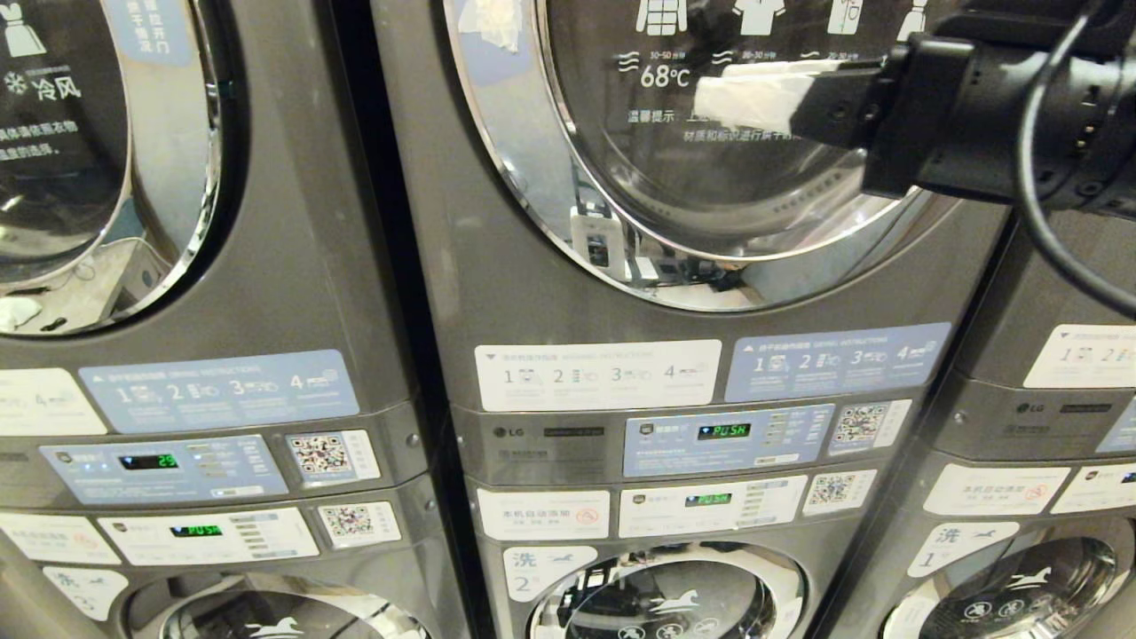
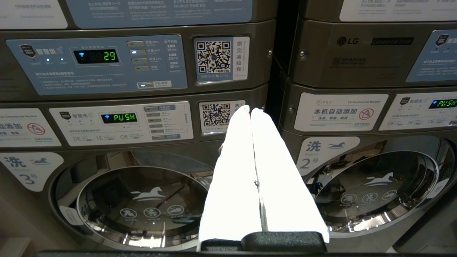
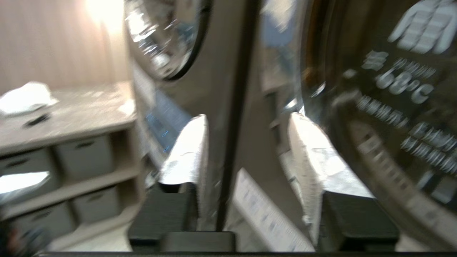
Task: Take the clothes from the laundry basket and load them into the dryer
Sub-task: Open the dryer
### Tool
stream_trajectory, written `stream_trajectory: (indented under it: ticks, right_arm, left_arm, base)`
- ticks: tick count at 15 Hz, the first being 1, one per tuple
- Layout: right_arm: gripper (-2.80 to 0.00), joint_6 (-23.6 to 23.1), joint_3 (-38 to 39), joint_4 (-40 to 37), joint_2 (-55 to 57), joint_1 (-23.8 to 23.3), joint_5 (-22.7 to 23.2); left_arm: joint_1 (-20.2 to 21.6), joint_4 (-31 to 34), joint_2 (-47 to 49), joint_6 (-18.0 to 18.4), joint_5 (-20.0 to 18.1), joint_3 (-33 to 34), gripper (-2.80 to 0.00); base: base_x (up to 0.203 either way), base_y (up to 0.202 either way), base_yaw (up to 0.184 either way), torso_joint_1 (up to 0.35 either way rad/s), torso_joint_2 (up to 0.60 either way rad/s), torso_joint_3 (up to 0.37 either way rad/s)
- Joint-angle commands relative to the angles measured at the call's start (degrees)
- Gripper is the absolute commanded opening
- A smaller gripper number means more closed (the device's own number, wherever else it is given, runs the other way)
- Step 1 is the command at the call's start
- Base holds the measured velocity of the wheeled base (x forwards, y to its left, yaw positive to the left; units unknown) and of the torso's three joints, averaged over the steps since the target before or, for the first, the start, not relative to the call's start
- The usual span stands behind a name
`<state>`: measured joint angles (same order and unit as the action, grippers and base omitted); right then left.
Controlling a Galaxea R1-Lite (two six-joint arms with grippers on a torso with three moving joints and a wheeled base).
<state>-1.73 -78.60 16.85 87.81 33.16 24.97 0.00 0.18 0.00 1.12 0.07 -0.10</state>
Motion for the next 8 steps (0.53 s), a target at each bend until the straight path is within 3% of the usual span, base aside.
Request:
stream_trajectory:
  ticks: [1, 4, 8]
  right_arm:
    - [0.0, -0.07, -2.15, 3.15, 5.37, 1.3, -3.17]
    - [0.0, 0.02, -9.31, 6.25, 12.08, 2.08, -8.52]
    - [0.0, 0.23, -22.73, 5.04, 20.31, 2.61, -8.7]
  left_arm:
    - [0.0, -0.01, 0.0, 0.02, 0.01, 0.01, -2.8]
    - [0.0, -0.01, 0.0, 0.02, 0.01, 0.01, -2.8]
    - [0.09, -0.01, 0.0, 0.02, 0.01, 0.01, -2.8]
  base:
    - [0.0, 0.0, 0.0, 0.0, 0.0, 0.0]
    - [0.0, 0.0, 0.0, 0.0, 0.0, 0.0]
    - [0.0, 0.0, 0.0, 0.0, 0.0, 0.0]
